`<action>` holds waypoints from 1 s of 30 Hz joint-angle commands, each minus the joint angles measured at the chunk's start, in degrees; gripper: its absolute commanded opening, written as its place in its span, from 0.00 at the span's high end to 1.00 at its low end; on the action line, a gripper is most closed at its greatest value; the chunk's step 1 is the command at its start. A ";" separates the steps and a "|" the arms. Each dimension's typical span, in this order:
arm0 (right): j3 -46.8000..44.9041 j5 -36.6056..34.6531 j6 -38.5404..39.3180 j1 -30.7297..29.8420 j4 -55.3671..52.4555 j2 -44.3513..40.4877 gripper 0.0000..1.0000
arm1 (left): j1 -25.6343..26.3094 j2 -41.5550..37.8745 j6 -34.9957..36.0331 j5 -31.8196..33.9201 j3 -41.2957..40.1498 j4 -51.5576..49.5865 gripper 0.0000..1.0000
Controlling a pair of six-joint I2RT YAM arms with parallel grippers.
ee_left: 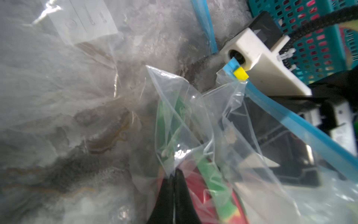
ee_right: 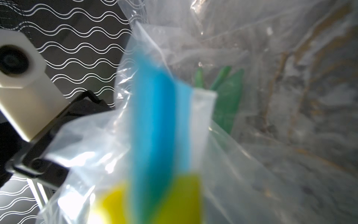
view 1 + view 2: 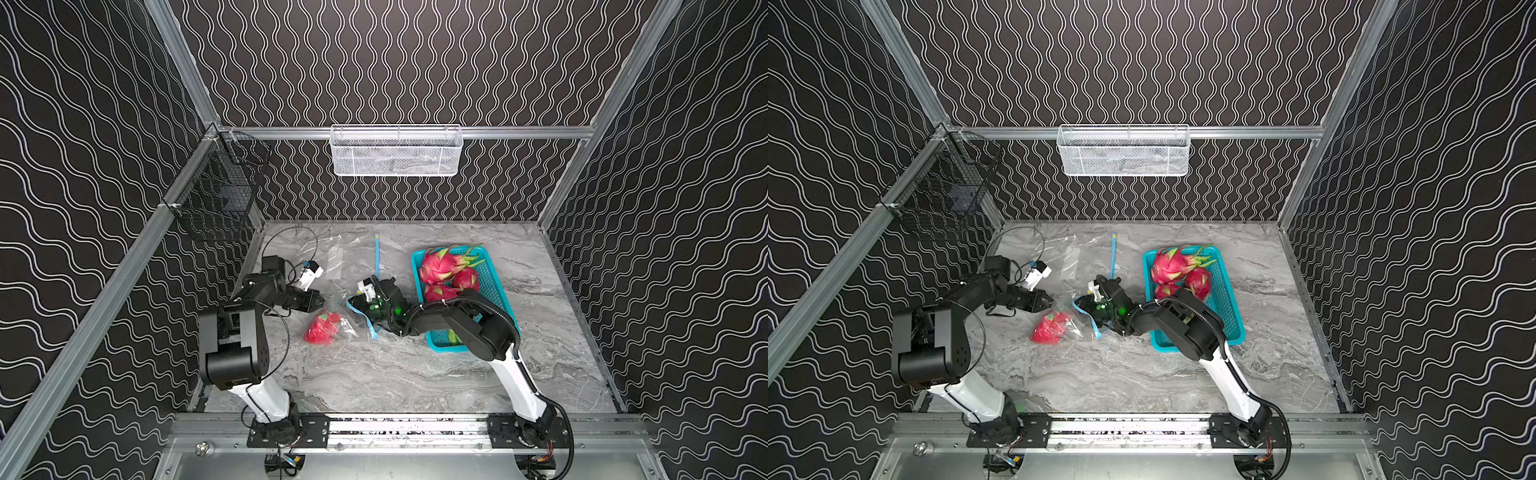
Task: Open the zip-top bag and take out the dragon fruit
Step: Pick up the dragon fruit from the zipper food storage bag.
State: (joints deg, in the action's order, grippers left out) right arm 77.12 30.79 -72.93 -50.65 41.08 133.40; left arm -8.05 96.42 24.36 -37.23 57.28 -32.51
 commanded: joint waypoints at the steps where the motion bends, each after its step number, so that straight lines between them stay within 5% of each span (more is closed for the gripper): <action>1: 2.89 3.49 -1.99 -0.67 5.95 1.63 0.48 | 2.70 1.31 -0.46 1.71 -0.92 -5.09 1.00; 9: 6.89 3.84 -7.00 -1.16 9.83 5.33 0.52 | 9.20 0.39 -4.08 0.61 -0.24 -4.51 1.00; 16: 10.34 2.60 -8.04 -1.20 13.08 5.99 0.61 | 11.74 1.05 -6.66 -11.90 4.26 -10.54 1.00; 19: 7.46 1.92 -5.13 -0.80 12.84 3.12 0.74 | 11.75 1.09 -4.05 -14.27 7.73 -14.39 1.00; 23: -2.53 -0.29 -2.37 0.39 18.05 -3.36 1.00 | 7.94 -0.58 -0.93 -12.77 11.39 -17.06 1.00; 30: -13.44 -1.76 9.49 1.66 15.35 -14.85 1.00 | -1.09 -3.46 6.09 -3.36 16.54 -18.37 1.00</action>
State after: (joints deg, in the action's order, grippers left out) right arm 65.41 26.59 -69.43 -49.08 55.68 121.05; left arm -7.66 93.82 25.65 -41.95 72.69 -51.79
